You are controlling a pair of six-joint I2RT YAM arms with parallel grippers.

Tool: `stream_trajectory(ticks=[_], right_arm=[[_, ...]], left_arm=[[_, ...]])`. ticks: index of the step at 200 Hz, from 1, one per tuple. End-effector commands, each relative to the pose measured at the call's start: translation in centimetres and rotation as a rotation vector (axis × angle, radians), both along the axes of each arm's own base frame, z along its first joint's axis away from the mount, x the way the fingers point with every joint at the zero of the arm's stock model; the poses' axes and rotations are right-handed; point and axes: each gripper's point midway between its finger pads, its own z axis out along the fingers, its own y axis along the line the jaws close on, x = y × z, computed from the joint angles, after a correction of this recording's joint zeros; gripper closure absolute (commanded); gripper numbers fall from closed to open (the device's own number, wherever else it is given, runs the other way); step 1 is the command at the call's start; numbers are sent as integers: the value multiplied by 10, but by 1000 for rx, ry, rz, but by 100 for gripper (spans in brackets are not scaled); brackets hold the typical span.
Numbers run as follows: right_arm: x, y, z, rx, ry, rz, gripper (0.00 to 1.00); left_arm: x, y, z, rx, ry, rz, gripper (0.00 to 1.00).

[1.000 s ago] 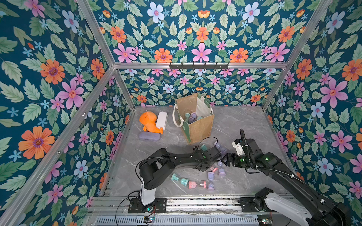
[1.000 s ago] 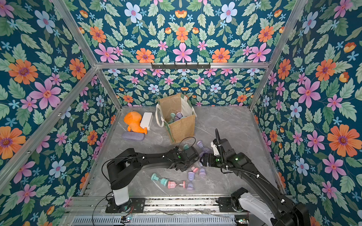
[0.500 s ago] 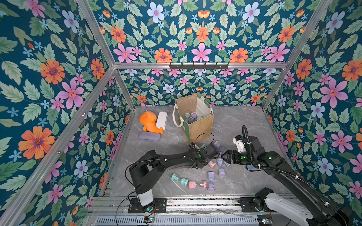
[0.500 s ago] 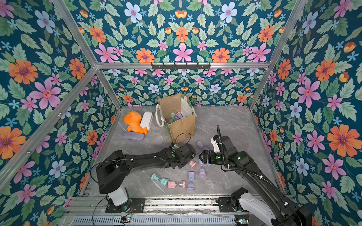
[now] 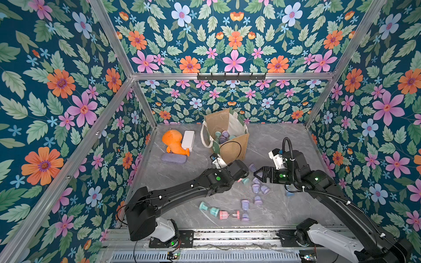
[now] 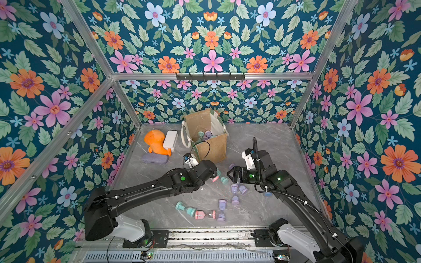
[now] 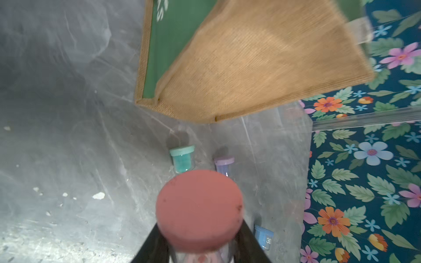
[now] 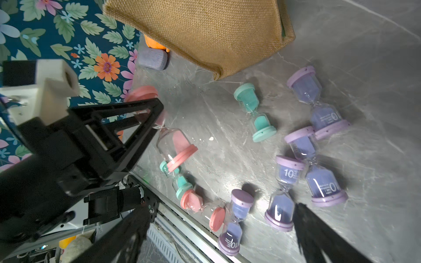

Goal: Put the hourglass into the canvas bag
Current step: Pick up the hourglass from the center of the board, then place the hourglass in the canvas bag.

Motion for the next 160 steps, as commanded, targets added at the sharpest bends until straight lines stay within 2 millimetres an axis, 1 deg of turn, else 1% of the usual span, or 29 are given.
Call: stream_trajectory(ticks=[1,34,54,93,119,145,160], right_arm=[[8,11,18,60,-34,19,1],[21,22,35,100,-63,29,1],[29,28,44,127,-82,31,1],[42,38,64,167,-119,36,1],[55,40,72,170,-134,15,1],[67,45,83,180,-163,9,1],[74,47,88,174,-175,-2,1]], left_arm=[[9,11,36,129,-120,-42,70],[21,13,88,202,-239,-108,69],[29,14,111,242,-286,-137,69],[51,19,137,284,-341,-187,68],[74,21,149,286,-353,-234,68],[99,29,161,313,-378,-247,67],[116,31,164,315,-375,-253,67]])
